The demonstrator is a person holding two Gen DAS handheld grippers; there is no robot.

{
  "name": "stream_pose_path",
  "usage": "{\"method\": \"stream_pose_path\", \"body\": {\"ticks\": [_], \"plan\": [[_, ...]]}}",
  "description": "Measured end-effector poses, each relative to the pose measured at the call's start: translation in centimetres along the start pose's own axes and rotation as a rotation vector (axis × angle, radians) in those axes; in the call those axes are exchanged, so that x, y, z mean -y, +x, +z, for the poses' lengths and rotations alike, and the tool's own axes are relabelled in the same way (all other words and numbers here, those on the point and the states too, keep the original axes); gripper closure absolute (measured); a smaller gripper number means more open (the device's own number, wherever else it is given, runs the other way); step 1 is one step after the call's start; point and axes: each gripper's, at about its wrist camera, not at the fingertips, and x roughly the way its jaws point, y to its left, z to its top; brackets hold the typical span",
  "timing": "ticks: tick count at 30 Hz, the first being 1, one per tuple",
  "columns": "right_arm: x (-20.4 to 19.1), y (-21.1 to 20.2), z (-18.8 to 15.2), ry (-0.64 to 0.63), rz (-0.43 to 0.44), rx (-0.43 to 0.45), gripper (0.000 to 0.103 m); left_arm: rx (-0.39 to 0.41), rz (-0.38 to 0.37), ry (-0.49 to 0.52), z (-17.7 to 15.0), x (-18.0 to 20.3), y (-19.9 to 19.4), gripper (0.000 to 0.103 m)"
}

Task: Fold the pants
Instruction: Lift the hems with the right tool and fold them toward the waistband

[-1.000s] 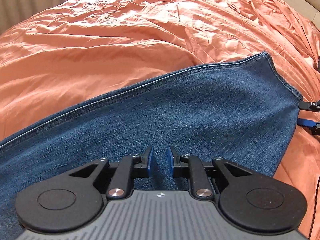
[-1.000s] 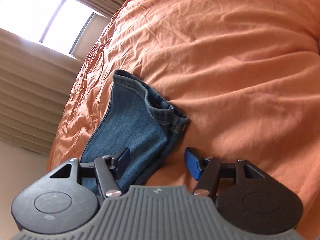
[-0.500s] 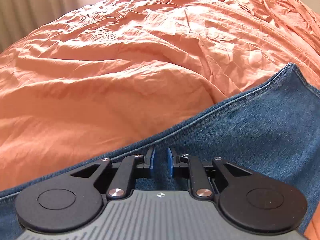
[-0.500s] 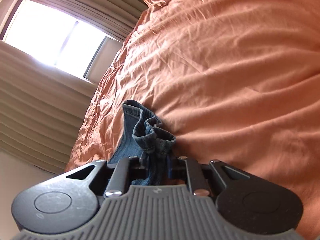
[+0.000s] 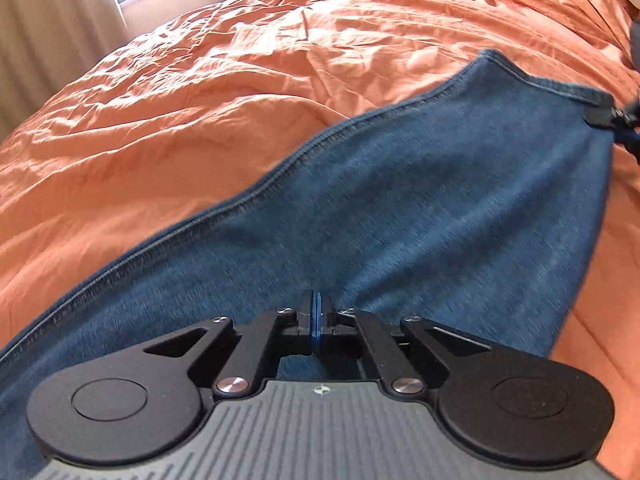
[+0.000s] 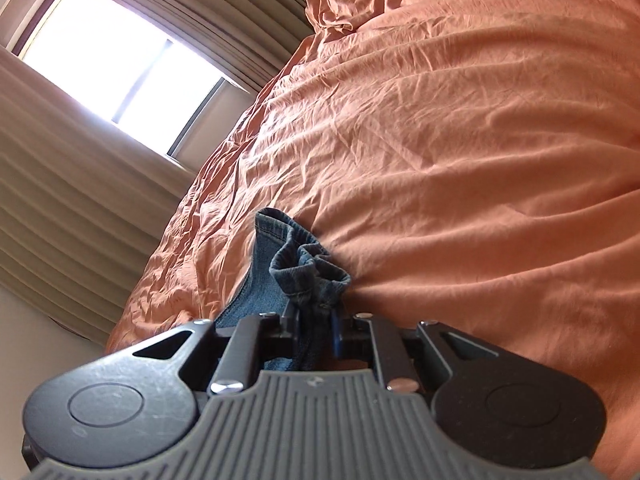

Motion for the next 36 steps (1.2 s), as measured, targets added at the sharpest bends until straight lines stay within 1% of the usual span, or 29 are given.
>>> {"method": "stream_pose_path", "body": {"ticks": [2,5,6,8,9,11,13,15,16,17,18,21,23,29,32,34,36], "plan": [[-0.3,-0.3,0.1,-0.017,0.003,0.010,0.095,-0.001,-0.004,0.005,-1.2,1.3,-1.0,0.103],[-0.7,-0.6,0.2,-0.034,0.012,0.019,0.096,0.011,-0.041,0.003,-2.7,3.0,-2.4,0.103],[-0.8,-0.7,0.2,-0.037,0.015,0.022,0.096,0.013,-0.039,0.000,-3.0,3.4,-2.8,0.103],[-1.2,-1.0,0.3,-0.041,0.024,0.031,0.097,0.021,-0.031,-0.019,-3.6,3.8,-3.2,0.103],[-1.5,-1.1,0.2,-0.046,0.028,0.036,0.097,0.020,-0.040,-0.038,-3.8,3.8,-3.5,0.103],[-2.2,-1.4,0.2,-0.076,0.030,0.049,0.097,0.009,-0.104,-0.075,-4.3,3.7,-4.0,0.103],[-3.2,-1.8,0.0,-0.119,0.024,0.062,0.097,0.013,-0.122,-0.065,-4.8,4.1,-4.6,0.103],[-4.3,-2.5,-0.1,-0.151,0.028,0.080,0.097,0.009,-0.170,-0.070,-5.4,4.1,-5.2,0.103],[-5.0,-2.9,-0.1,-0.166,0.033,0.091,0.097,0.005,-0.213,-0.084,-5.6,3.8,-5.5,0.102],[-5.8,-3.4,-0.1,-0.180,0.042,0.103,0.098,0.008,-0.250,-0.107,-6.0,3.4,-6.0,0.096],[-6.5,-3.7,-0.2,-0.193,0.057,0.110,0.098,0.018,-0.263,-0.122,-6.4,3.1,-6.7,0.094],[-10.6,-5.5,-0.6,-0.298,0.095,0.130,0.098,0.061,-0.263,-0.119,-7.6,1.9,-9.2,0.094],[-13.8,-6.6,-1.2,-0.387,0.117,0.140,0.098,0.086,-0.261,-0.137,-8.4,0.5,-10.8,0.094],[-23.8,-8.8,-4.1,-0.576,0.194,0.133,0.098,0.153,-0.190,-0.257,-11.5,-5.2,-14.6,0.094],[-28.8,-9.0,-6.8,-0.656,0.246,0.109,0.098,0.180,-0.159,-0.337,-13.3,-8.4,-16.0,0.094],[-31.5,-8.8,-9.0,-0.714,0.262,0.095,0.098,0.198,-0.143,-0.389,-14.5,-10.3,-16.6,0.094],[-34.1,-8.0,-11.9,-0.770,0.277,0.067,0.098,0.214,-0.129,-0.435,-15.8,-12.0,-17.4,0.094]]}}
